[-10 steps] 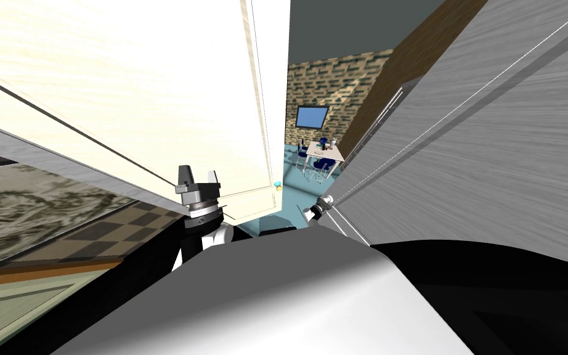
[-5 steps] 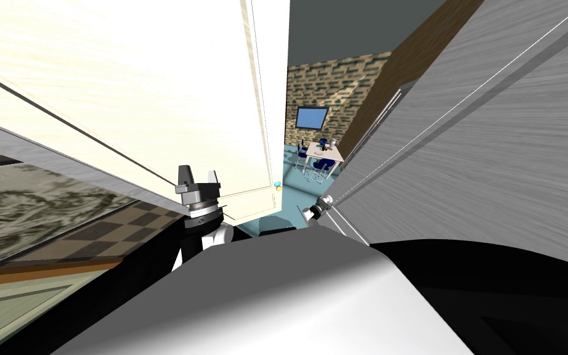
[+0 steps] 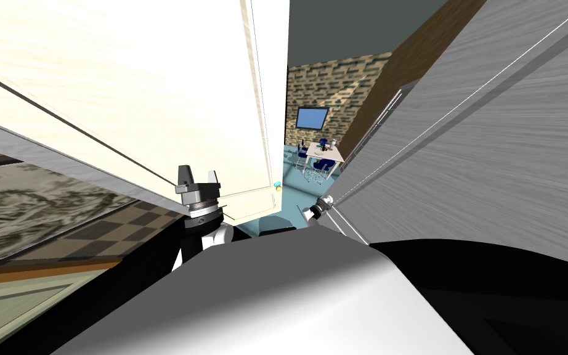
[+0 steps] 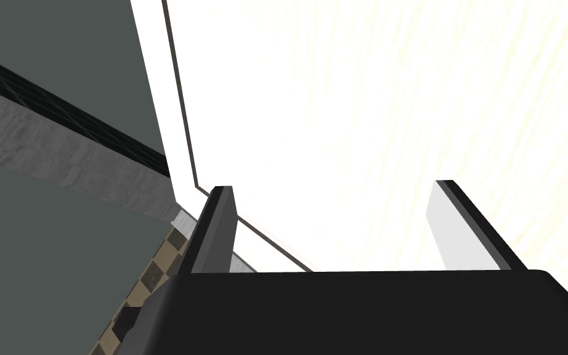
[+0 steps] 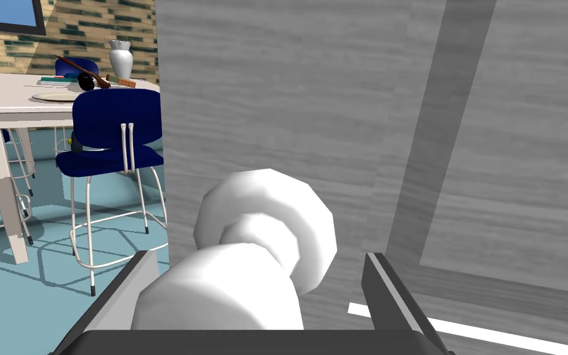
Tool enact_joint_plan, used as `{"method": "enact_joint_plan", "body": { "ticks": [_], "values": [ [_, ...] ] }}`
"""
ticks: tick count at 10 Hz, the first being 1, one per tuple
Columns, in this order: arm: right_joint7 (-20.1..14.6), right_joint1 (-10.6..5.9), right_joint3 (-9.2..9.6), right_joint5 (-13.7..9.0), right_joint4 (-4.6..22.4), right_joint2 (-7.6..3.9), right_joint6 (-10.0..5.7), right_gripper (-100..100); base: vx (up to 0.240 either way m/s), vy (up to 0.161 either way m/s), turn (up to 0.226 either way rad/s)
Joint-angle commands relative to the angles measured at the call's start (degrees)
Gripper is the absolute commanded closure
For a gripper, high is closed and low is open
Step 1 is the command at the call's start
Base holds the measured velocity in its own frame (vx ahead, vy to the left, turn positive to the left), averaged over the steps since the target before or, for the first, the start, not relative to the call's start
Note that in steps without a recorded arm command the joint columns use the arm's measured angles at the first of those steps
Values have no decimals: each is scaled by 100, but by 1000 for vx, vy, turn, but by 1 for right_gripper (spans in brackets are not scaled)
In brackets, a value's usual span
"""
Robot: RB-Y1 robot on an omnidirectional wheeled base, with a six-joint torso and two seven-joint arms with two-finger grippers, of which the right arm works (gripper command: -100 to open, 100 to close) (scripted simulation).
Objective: Push the door open
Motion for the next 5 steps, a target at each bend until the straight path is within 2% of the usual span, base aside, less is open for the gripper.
{"method": "enact_joint_plan", "body": {
  "ticks": [1,5],
  "values": [
    [34,286,-80,-24,-260,-3,-71,100,7,-7,-15],
    [34,287,-80,-24,-260,-3,-71,100,-1,3,-3]
  ]
}}
